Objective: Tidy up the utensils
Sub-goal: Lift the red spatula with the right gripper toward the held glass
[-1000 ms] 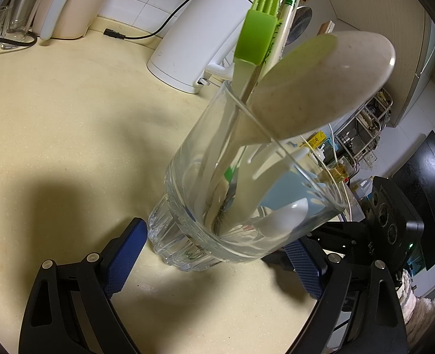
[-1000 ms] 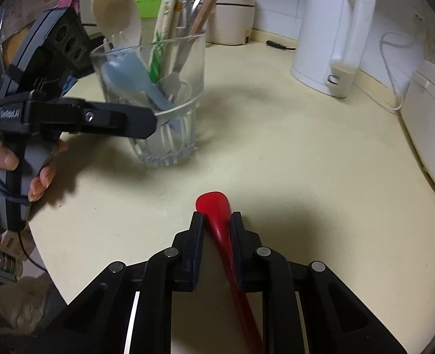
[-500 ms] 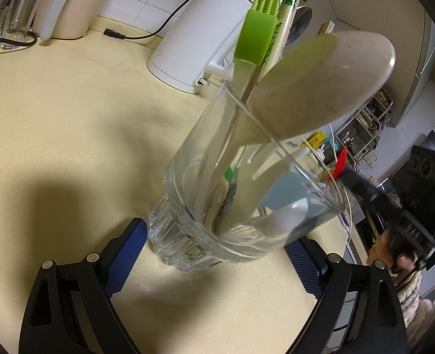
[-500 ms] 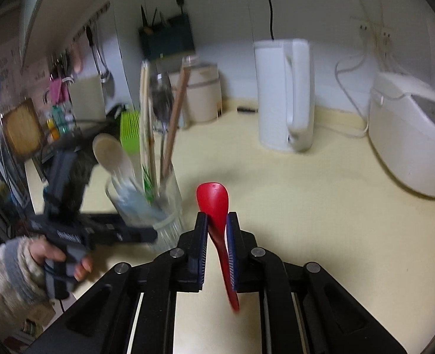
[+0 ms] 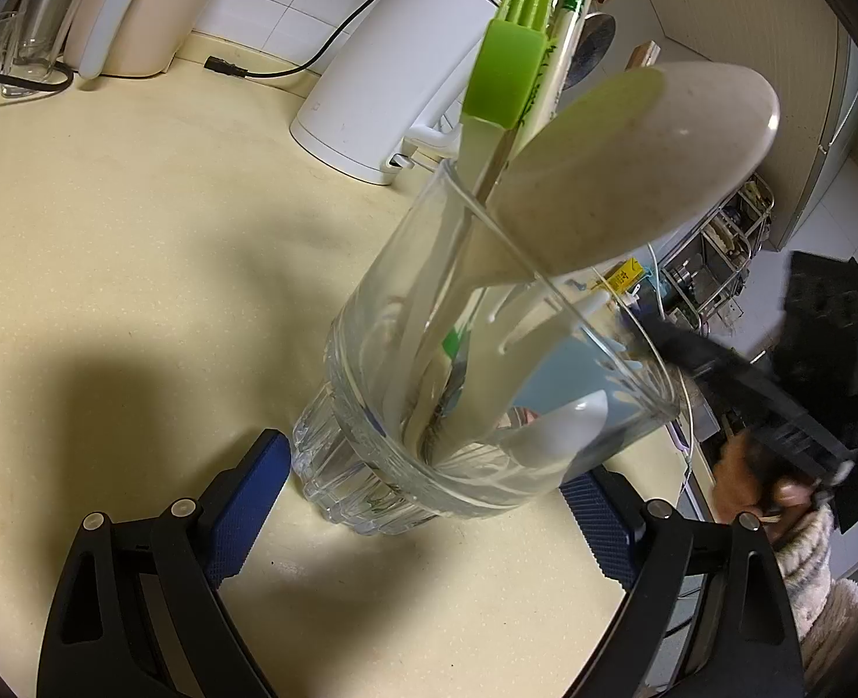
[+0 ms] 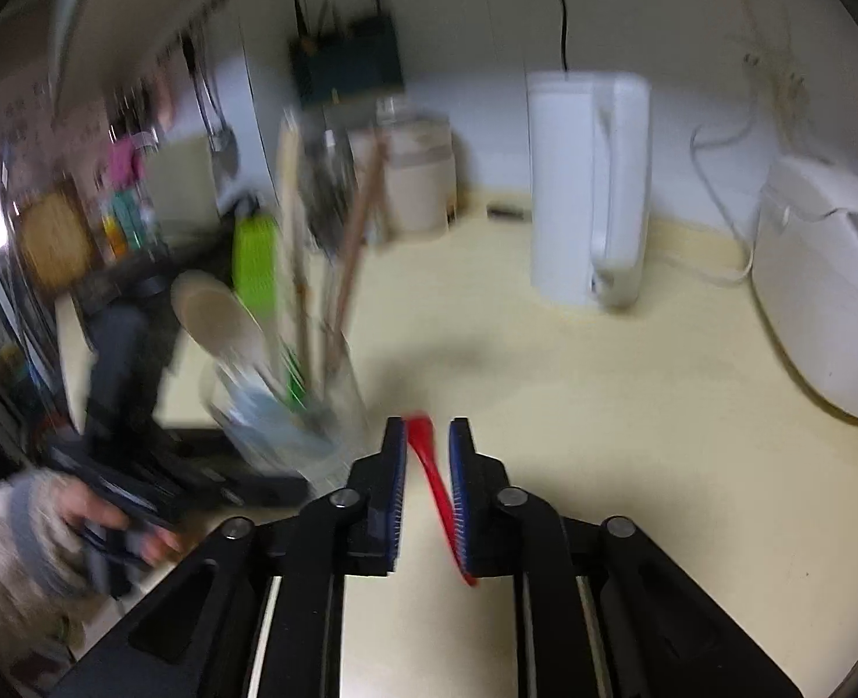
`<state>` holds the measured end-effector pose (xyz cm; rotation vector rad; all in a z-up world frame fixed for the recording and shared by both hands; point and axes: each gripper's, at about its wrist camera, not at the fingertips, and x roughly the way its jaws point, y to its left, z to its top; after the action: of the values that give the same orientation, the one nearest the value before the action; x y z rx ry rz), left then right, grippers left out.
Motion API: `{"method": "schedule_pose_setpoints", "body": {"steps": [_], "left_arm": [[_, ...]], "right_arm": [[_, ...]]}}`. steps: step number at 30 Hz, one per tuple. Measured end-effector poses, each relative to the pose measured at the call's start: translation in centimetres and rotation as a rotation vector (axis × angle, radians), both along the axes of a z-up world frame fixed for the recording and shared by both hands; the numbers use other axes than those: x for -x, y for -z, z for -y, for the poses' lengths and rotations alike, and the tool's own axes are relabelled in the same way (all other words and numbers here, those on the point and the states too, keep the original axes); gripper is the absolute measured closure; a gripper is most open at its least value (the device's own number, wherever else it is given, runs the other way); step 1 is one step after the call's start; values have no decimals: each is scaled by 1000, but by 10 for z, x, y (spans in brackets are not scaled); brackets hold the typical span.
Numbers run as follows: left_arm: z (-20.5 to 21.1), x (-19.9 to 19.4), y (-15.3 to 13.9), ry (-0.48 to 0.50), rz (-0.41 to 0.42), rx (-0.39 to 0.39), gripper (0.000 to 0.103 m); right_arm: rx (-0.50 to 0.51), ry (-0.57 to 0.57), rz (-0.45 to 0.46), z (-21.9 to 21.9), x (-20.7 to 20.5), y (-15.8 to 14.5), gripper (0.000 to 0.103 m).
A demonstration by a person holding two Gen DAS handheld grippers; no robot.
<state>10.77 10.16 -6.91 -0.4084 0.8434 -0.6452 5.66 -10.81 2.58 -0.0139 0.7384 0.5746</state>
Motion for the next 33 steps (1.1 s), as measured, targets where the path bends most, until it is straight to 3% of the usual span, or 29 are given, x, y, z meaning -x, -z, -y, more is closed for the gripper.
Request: {"method": "schedule_pose_setpoints", "body": {"steps": [5,14,20,22,24,33], "left_arm": [[0,0,0,0,0,0,9],[0,0,0,0,0,0,9],[0,0,0,0,0,0,9],[0,0,0,0,0,0,9],[0,0,0,0,0,0,9],[0,0,0,0,0,0,9]], "right_arm": [[159,-64,-52,-22,-14,40,85],[276,-123,-69,-41,-23,72,85],[317,-130,-45,-45,-21,76,85],[305,-126,-57,-44,-21,76,94],[313,-136,-52,-43,-16,76,95],[409,-153,-51,-14,35,72,95]]}}
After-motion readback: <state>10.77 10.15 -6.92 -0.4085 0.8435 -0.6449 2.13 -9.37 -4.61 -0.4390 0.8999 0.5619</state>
